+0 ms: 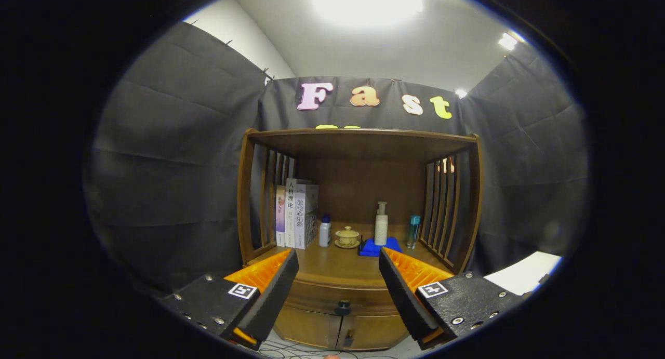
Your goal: Pull open the drawer, take out the items inside it, and place them on the countertop above the cabinet.
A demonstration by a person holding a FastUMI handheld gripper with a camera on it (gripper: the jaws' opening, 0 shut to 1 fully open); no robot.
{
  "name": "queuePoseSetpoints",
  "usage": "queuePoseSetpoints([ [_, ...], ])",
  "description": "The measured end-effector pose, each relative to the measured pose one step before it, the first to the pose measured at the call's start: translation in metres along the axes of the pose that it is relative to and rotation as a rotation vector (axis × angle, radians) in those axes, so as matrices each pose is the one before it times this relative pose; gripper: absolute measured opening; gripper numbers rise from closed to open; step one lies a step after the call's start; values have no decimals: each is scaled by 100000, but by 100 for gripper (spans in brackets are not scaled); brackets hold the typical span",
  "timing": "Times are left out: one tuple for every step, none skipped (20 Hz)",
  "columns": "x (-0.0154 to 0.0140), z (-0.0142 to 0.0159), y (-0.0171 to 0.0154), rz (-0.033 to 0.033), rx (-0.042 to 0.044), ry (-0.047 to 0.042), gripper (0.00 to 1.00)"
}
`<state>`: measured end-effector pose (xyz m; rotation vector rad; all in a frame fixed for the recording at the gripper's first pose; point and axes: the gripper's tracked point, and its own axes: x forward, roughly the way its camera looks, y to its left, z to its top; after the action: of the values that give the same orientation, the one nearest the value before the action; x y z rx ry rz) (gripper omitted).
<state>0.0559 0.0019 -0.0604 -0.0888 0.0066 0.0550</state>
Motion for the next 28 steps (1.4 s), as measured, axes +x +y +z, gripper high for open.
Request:
queuePoseSetpoints([
  [422,-206,359,1029,1277,-413,96],
  [403,-373,313,520,842,-301,96],
  [459,-486,-4,-487,252,249,96],
  [542,-933,-260,-1478,-125,770,96],
  [581,-840,-246,-1891,-102,850,96],
  [656,-995,-25,-1275,208,937,96],
  [748,-1039,178,-649,256,843,96],
  [744,-1122,165,-395,106,1098,96],
  [666,-987,-11,-737,-165,1053,96],
  [626,-1173,-318,-1513,-153,1090,96],
  [584,-1134,-404,-1872,-2,1022,96],
  [534,-1195,-69,-829,-131,1377,96],
  [563,-1445,35,18,-562,2806,96],
  [562,-1928,79,276,-358,4208,97],
  [423,-1377,66,378,-413,2214,96],
  [807,-904,-233,-60,-409,400,97],
  [387,-828,-109,-25,-469,628,97],
  [442,-1095,-52,-864,-731,652,97],
  [666,-978,-10,-991,-1025,966,97],
  [628,-801,236,-513,-1088,436,97],
  [611,-771,256,-55,-1252,682,97],
  [248,-701,182,-260,-1477,408,97],
  [226,-499,121,-221,-1253,381,97],
  [154,-407,248,-1,-831,201,96],
  [47,-314,245,586,-107,313,96],
  [30,-290,153,968,-189,11,94],
  [112,-405,63,253,-623,636,93],
  [341,-453,-94,-1139,-639,728,90],
])
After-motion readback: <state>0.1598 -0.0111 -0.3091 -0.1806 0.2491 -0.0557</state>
